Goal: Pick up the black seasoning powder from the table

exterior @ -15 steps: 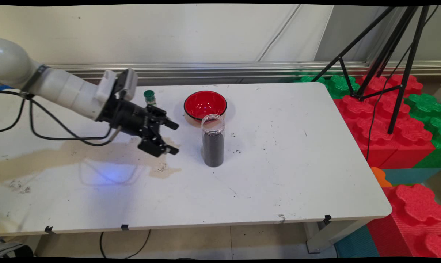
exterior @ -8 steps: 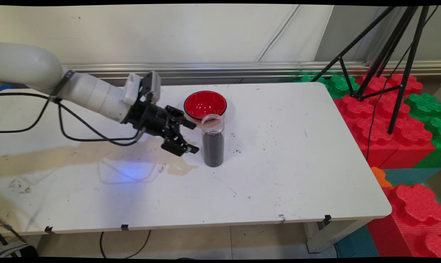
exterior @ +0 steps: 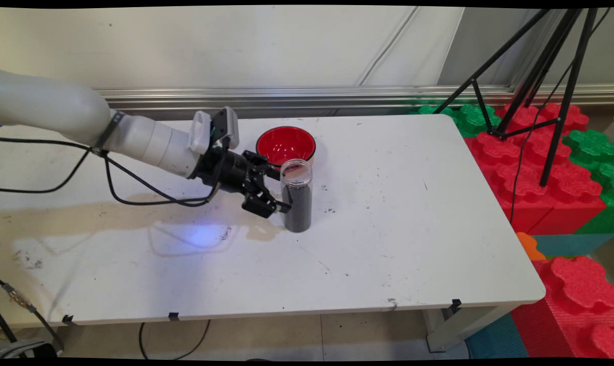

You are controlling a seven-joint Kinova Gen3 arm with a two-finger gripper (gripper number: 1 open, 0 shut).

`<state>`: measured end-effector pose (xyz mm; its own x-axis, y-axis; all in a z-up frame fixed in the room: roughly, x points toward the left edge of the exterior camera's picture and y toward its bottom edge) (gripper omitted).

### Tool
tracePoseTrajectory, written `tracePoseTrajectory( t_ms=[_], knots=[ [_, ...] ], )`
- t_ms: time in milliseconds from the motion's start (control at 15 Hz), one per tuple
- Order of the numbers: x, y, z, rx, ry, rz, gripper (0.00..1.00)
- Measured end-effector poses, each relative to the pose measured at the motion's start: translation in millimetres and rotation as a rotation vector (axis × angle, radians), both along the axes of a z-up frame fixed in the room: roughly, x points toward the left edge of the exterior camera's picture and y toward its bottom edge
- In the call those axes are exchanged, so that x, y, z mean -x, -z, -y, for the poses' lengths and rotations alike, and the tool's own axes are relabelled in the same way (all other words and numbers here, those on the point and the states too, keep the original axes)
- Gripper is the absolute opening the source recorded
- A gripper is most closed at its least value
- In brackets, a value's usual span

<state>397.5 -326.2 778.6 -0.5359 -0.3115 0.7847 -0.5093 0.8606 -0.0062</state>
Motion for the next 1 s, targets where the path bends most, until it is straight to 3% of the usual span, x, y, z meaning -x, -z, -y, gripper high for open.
tracePoseTrajectory(
  t_ms=[1000],
  knots=[
    [13.5,48.2,1.4,0.027,-0.021,-0.116,1.00]
  ],
)
